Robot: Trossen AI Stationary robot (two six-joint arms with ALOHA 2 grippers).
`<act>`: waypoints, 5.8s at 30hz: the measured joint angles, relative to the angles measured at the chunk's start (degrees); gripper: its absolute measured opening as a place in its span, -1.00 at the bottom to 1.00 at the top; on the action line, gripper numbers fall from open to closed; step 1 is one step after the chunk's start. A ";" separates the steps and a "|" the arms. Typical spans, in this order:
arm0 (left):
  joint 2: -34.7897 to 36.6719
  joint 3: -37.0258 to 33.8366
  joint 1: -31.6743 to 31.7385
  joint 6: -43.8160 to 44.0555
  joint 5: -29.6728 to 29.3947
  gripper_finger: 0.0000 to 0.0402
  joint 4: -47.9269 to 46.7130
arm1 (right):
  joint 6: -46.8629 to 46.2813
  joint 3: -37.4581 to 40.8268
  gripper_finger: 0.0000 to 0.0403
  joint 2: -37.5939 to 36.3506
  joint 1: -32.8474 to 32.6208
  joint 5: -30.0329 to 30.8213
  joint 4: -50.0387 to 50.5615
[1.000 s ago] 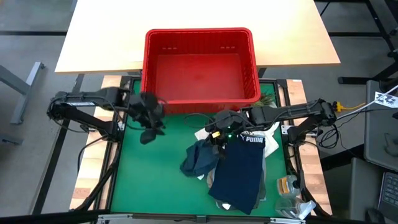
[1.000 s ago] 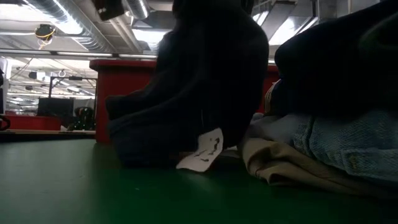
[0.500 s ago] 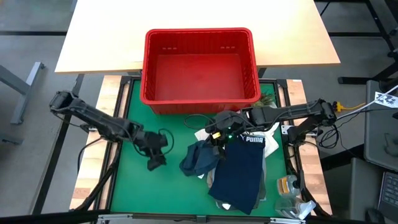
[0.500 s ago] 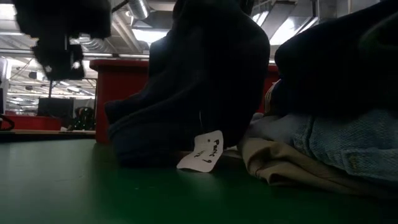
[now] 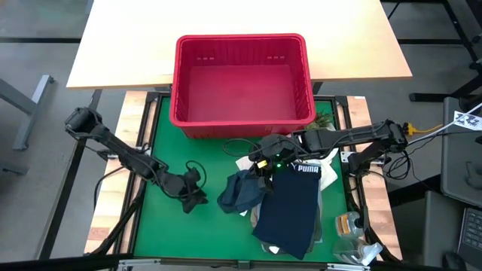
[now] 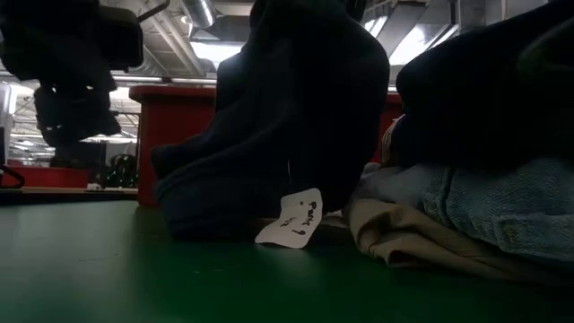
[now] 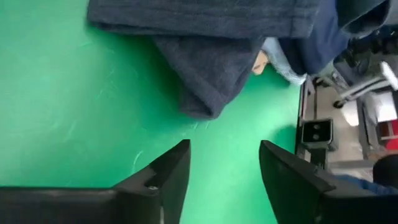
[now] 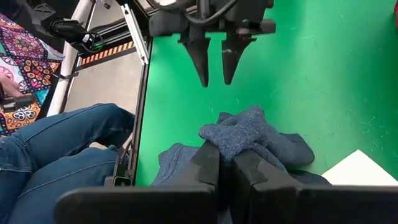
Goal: Fold Laundry from Bin
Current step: Fold the dark gray shorts
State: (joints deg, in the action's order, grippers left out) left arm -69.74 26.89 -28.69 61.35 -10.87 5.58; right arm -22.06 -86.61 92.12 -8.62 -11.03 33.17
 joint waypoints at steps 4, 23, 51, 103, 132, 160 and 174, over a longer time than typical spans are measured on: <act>-5.66 0.02 -0.76 0.13 -1.70 0.04 6.34 | 0.01 0.00 -0.94 0.00 0.00 0.02 0.00; -26.53 1.14 -0.98 7.49 -4.92 0.06 25.69 | 0.03 0.00 -0.94 0.00 0.01 0.07 -0.05; -21.67 6.03 1.29 -2.70 19.36 -0.98 19.83 | -0.21 0.00 -0.94 0.00 0.00 -1.80 0.16; -0.06 5.97 -7.65 3.12 4.28 -1.00 -24.02 | 5.92 1.16 -0.17 12.39 3.02 -0.98 -16.54; -0.06 5.97 -7.72 3.10 3.87 -0.98 -24.01 | 5.54 1.20 -0.17 30.95 3.02 14.28 -23.95; 1.49 6.31 -7.85 4.59 8.32 -0.99 -24.65 | 0.28 0.22 -0.96 31.14 2.71 -11.41 -27.58; 6.91 34.73 -9.03 1.11 4.98 -1.00 -68.08 | 8.80 -18.66 -0.98 24.70 -0.03 -8.32 -12.30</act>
State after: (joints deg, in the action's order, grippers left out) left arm -62.83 61.62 -37.71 62.46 -5.89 -62.50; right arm -13.26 -105.27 116.81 -8.65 -19.34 20.87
